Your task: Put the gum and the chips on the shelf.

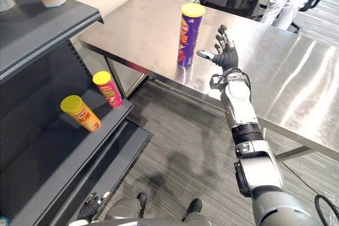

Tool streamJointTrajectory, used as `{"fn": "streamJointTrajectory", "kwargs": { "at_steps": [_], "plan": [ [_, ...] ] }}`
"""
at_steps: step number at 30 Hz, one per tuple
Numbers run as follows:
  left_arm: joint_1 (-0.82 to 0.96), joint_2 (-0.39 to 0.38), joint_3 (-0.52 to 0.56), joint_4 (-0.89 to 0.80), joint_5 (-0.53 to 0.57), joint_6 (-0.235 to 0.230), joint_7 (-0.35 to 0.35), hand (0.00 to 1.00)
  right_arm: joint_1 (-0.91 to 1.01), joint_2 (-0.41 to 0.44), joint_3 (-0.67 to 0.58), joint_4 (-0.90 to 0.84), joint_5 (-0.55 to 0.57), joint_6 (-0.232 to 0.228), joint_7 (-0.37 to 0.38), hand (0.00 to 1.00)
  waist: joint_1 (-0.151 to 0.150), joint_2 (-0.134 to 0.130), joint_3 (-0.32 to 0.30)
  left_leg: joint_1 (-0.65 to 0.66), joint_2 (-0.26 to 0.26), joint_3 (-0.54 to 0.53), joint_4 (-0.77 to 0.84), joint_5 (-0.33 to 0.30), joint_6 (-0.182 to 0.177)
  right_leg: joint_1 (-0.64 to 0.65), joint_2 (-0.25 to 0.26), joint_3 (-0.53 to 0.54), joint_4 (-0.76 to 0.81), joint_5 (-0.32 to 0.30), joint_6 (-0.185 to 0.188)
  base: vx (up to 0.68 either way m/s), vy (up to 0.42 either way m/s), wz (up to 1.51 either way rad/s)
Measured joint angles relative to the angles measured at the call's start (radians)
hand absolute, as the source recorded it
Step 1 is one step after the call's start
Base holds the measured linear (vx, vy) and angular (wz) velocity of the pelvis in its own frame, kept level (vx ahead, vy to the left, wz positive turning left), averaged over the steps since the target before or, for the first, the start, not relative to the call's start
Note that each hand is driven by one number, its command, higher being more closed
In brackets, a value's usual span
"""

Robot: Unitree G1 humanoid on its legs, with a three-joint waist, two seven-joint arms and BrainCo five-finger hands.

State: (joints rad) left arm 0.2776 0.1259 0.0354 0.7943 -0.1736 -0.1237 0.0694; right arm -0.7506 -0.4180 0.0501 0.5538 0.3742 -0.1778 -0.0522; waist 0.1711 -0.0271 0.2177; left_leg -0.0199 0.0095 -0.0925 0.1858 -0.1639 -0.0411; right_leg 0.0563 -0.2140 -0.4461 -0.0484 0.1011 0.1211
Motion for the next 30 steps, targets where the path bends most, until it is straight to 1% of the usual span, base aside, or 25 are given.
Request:
{"fn": "streamJointTrajectory", "kwargs": {
  "at_steps": [3,5,9,13,16,20,23,27,30],
  "plan": [
    [0.000,0.003,0.000,-0.001,0.000,0.000,0.001,0.00,-0.019,0.000,0.008,0.015,0.014,0.001,-0.010,0.00,0.004,0.001,0.007,-0.012,-0.001,-0.006,0.014,0.000,0.000,-0.002,-0.005,-0.014,0.013,-0.005,0.000,-0.03,0.007,0.13],
    [0.000,0.003,0.000,-0.001,0.000,0.000,0.003,0.00,-0.028,-0.005,0.008,0.026,0.022,0.002,-0.018,0.00,0.022,0.003,0.014,-0.014,-0.001,-0.008,0.023,0.000,0.000,-0.002,-0.007,-0.016,0.019,-0.008,0.000,-0.03,0.007,0.02],
    [0.001,0.003,0.000,-0.001,0.000,0.000,0.004,0.00,-0.056,-0.014,0.008,0.065,0.037,0.004,-0.040,0.00,0.024,0.005,0.027,-0.025,-0.004,-0.030,0.031,0.001,0.001,-0.001,-0.012,-0.036,0.036,-0.015,-0.001,-0.03,0.002,0.16],
    [0.004,0.001,0.001,0.006,0.000,0.000,0.005,0.00,-0.095,-0.020,0.007,0.129,0.063,0.004,-0.076,0.00,0.034,0.009,0.035,-0.030,-0.006,-0.033,0.037,0.005,0.001,-0.001,-0.015,-0.045,0.040,-0.015,-0.001,-0.01,0.002,0.06],
    [0.002,0.000,0.002,0.005,0.000,-0.001,0.005,0.00,-0.113,-0.031,0.004,0.133,0.064,0.004,-0.110,0.00,0.038,0.014,0.062,-0.032,-0.008,-0.038,0.046,0.005,0.001,-0.003,-0.020,-0.048,0.057,-0.022,0.000,-0.01,0.009,0.04],
    [0.002,0.000,0.002,0.006,-0.002,-0.005,0.004,0.00,-0.115,-0.040,-0.006,0.152,0.064,0.002,-0.151,0.00,0.046,0.014,0.073,-0.059,-0.012,-0.041,0.051,0.012,0.003,-0.038,-0.030,-0.046,0.086,-0.030,0.000,-0.01,0.006,0.02],
    [0.002,-0.002,0.001,0.006,-0.003,-0.006,0.004,0.00,-0.116,-0.040,-0.006,0.169,0.064,0.002,-0.161,0.00,0.048,0.016,0.088,-0.061,-0.014,-0.045,0.057,0.013,0.002,-0.039,-0.032,-0.046,0.090,-0.030,0.000,0.01,0.004,0.03],
    [0.002,-0.003,-0.003,0.006,-0.009,-0.009,0.003,0.00,-0.119,-0.041,-0.007,0.169,0.064,0.002,-0.170,0.00,0.052,0.018,0.095,-0.066,-0.016,-0.043,0.061,0.013,0.003,-0.056,-0.045,-0.042,0.125,-0.047,0.000,0.00,0.000,0.00],
    [0.002,-0.003,-0.010,0.005,-0.012,-0.029,0.001,0.00,-0.144,-0.041,-0.020,0.169,0.064,0.000,-0.169,0.00,0.052,0.021,0.118,-0.072,-0.015,-0.039,0.061,0.014,0.003,-0.073,-0.056,-0.042,0.160,-0.063,0.000,-0.04,0.006,0.01]
  ]
}}
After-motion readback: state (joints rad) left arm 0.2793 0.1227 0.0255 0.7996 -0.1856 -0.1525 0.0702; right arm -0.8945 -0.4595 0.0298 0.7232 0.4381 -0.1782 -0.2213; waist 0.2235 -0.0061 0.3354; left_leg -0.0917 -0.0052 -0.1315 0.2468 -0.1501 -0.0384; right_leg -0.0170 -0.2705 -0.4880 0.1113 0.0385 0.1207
